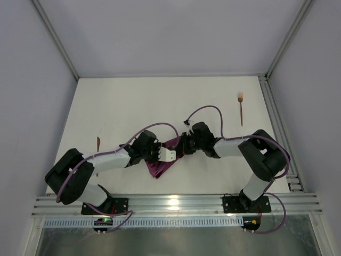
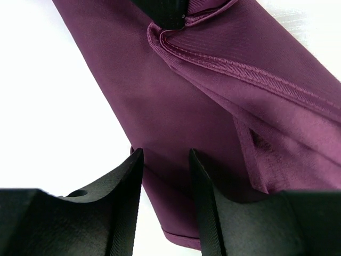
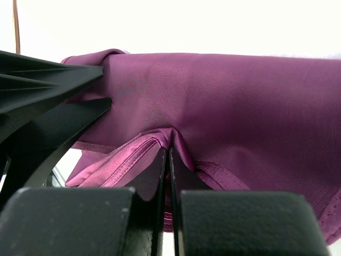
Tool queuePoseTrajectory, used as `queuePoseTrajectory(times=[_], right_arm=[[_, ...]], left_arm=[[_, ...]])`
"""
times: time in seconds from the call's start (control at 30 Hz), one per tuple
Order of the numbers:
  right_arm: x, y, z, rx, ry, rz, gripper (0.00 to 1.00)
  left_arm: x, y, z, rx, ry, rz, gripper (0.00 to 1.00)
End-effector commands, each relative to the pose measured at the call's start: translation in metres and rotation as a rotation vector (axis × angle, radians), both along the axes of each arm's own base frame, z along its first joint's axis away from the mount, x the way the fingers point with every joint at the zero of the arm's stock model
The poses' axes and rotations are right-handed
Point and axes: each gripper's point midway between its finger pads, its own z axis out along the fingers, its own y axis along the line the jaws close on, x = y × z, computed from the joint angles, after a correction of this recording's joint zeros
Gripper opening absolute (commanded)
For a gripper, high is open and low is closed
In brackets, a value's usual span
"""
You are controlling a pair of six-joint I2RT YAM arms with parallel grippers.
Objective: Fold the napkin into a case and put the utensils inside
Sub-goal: Fold the 2/3-rectangle-folded napkin at the center of the board.
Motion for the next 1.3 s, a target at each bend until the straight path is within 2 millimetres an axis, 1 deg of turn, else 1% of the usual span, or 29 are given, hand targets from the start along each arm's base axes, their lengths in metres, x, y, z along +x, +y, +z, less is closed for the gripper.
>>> queuePoseTrajectory(times=[0.0,0.03,0.07,0.13,0.17,0.2,0.23,0.3,0.33,0.37,0.4,0.43,0.47,0.5,0.53,0.57,0.6,0.63,0.67,0.7,0.73,0.83,0.9,0.97,1.0,1.1,1.13,1.2,1.27], right_arm=[[-0.005,-0.014,-0.025,-0.07,0.039,-0.036,0.04],[-0.006,-0.014,-0.026,-0.071,0.04,-0.034,0.04],[-0.006,-0.015,-0.027,-0.074,0.042,-0.035,0.04],[-0.006,-0.016,-0.029,-0.08,0.048,-0.034,0.04],[-0.007,-0.015,-0.03,-0.081,0.05,-0.032,0.04],[-0.007,-0.016,-0.031,-0.082,0.054,-0.031,0.04],[-0.007,-0.015,-0.033,-0.082,0.059,-0.032,0.04],[-0.008,-0.015,-0.034,-0.079,0.061,-0.029,0.04],[-0.008,-0.014,-0.034,-0.078,0.063,-0.029,0.04],[-0.008,-0.015,-0.034,-0.078,0.063,-0.03,0.04],[-0.009,-0.015,-0.034,-0.079,0.064,-0.029,0.04],[-0.008,-0.014,-0.033,-0.078,0.059,-0.029,0.04],[-0.007,-0.015,-0.033,-0.077,0.061,-0.033,0.04],[-0.008,-0.014,-0.033,-0.076,0.062,-0.032,0.04],[-0.008,-0.015,-0.034,-0.077,0.062,-0.033,0.04],[-0.007,-0.015,-0.033,-0.076,0.059,-0.034,0.04],[-0.007,-0.015,-0.034,-0.079,0.059,-0.032,0.04],[-0.007,-0.015,-0.033,-0.082,0.059,-0.032,0.04],[-0.008,-0.016,-0.034,-0.084,0.061,-0.033,0.04],[-0.008,-0.016,-0.035,-0.087,0.062,-0.033,0.04],[-0.008,-0.017,-0.036,-0.09,0.062,-0.031,0.04],[-0.01,-0.018,-0.038,-0.094,0.063,-0.03,0.04],[-0.011,-0.019,-0.039,-0.097,0.063,-0.03,0.04],[-0.011,-0.02,-0.04,-0.099,0.062,-0.029,0.04],[-0.011,-0.019,-0.04,-0.099,0.062,-0.028,0.04],[-0.011,-0.019,-0.04,-0.098,0.059,-0.027,0.04],[-0.011,-0.02,-0.04,-0.097,0.06,-0.029,0.04],[-0.011,-0.018,-0.039,-0.092,0.059,-0.027,0.04],[-0.011,-0.019,-0.04,-0.094,0.061,-0.028,0.04]], left_arm=[[-0.036,0.023,-0.024,0.082,0.174,0.029,0.43],[-0.035,0.018,-0.016,0.055,0.175,0.031,0.44],[-0.04,0.014,-0.011,0.032,0.212,0.038,0.46],[-0.035,0.001,0.016,-0.039,0.204,0.038,0.48],[-0.043,-0.001,0.022,-0.056,0.248,0.041,0.5],[-0.044,-0.004,0.03,-0.074,0.256,0.042,0.51],[-0.041,-0.01,0.048,-0.11,0.243,0.04,0.53],[-0.05,-0.012,0.06,-0.131,0.293,0.049,0.56],[-0.049,-0.016,0.073,-0.16,0.289,0.045,0.57],[-0.051,-0.018,0.079,-0.172,0.299,0.047,0.62],[-0.057,-0.02,0.082,-0.19,0.338,0.055,0.64],[-0.058,-0.023,0.088,-0.207,0.344,0.052,0.69],[-0.06,-0.023,0.089,-0.209,0.353,0.058,0.72],[-0.065,-0.026,0.087,-0.202,0.359,0.048,0.73],[-0.064,-0.025,0.083,-0.18,0.342,0.07,0.75],[-0.068,-0.024,0.072,-0.146,0.343,0.078,0.89],[-0.077,-0.03,0.065,-0.12,0.34,0.049,0.95],[-0.073,-0.031,0.06,-0.104,0.307,0.072,0.99],[-0.078,-0.036,0.051,-0.078,0.312,0.067,0.99],[-0.076,-0.039,0.049,-0.074,0.303,0.078,0.99],[-0.07,-0.044,0.05,-0.087,0.286,0.114,0.99],[-0.061,-0.063,0.059,-0.137,0.27,0.149,0.99],[-0.062,-0.071,0.06,-0.143,0.253,0.147,0.99],[-0.06,-0.07,0.051,-0.097,0.214,0.174,0.99],[-0.059,-0.068,0.038,-0.05,0.215,0.188,0.99],[-0.062,-0.062,0.021,0.012,0.237,0.206,0.99],[-0.064,-0.064,0.018,0.021,0.251,0.205,0.99],[-0.075,-0.069,0.019,0.01,0.306,0.182,0.99],[-0.08,-0.072,0.018,0.018,0.308,0.168,0.99]])
